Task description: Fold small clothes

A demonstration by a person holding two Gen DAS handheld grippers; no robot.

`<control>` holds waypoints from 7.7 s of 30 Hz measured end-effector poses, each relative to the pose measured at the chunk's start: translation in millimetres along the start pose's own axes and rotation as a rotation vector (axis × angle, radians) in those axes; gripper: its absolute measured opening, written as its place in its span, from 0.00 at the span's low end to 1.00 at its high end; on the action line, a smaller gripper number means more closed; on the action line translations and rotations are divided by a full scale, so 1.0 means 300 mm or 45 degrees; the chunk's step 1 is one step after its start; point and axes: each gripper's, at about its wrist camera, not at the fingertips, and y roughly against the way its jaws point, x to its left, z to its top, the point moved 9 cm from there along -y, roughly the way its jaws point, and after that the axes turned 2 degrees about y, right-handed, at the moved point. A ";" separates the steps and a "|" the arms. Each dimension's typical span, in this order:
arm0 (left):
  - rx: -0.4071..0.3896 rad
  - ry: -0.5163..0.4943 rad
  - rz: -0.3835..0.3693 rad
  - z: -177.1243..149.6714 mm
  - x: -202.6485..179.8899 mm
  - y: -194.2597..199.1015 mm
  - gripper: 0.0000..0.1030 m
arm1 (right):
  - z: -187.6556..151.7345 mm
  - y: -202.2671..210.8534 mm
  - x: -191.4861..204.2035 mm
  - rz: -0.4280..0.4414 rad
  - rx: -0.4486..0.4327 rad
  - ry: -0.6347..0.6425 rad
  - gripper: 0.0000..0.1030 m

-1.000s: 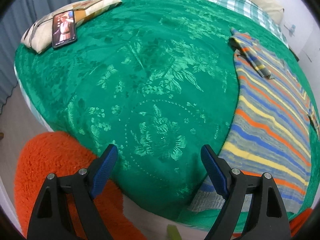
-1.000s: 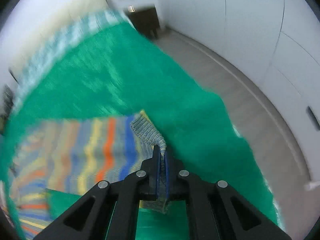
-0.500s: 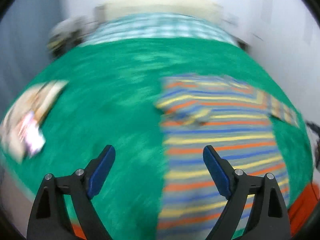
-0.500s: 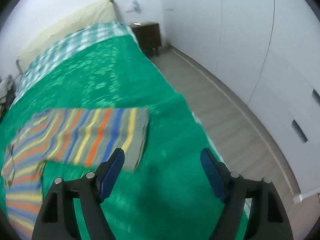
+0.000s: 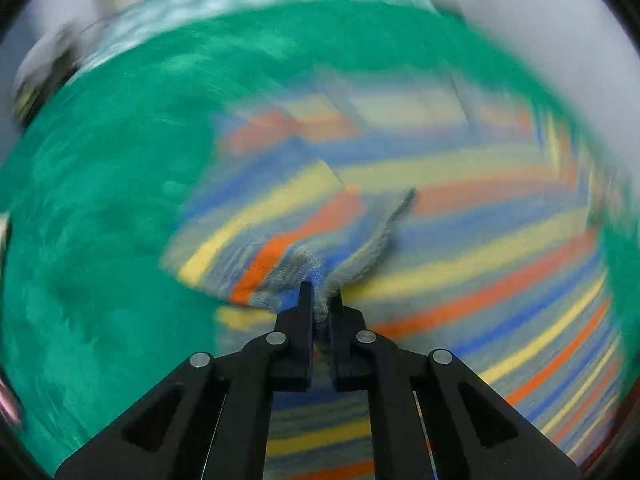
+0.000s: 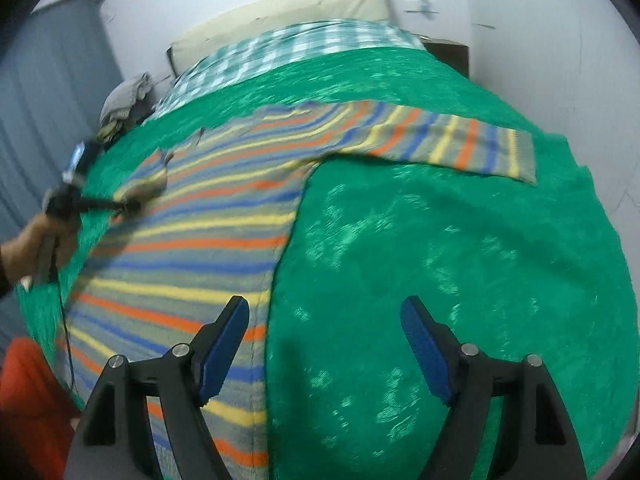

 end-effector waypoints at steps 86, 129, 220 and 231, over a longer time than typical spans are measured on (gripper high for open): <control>-0.147 0.239 0.278 -0.332 0.498 -0.013 1.00 | 0.154 -0.354 -0.255 -0.361 0.121 -0.116 1.00; -0.161 0.249 0.270 -0.344 0.498 -0.004 1.00 | 0.170 -0.350 -0.240 -0.399 0.062 -0.058 1.00; -0.164 0.249 0.278 -0.344 0.496 -0.004 1.00 | 0.169 -0.348 -0.240 -0.396 0.063 -0.057 1.00; -0.164 0.249 0.279 -0.344 0.496 -0.004 1.00 | 0.169 -0.347 -0.241 -0.396 0.064 -0.056 1.00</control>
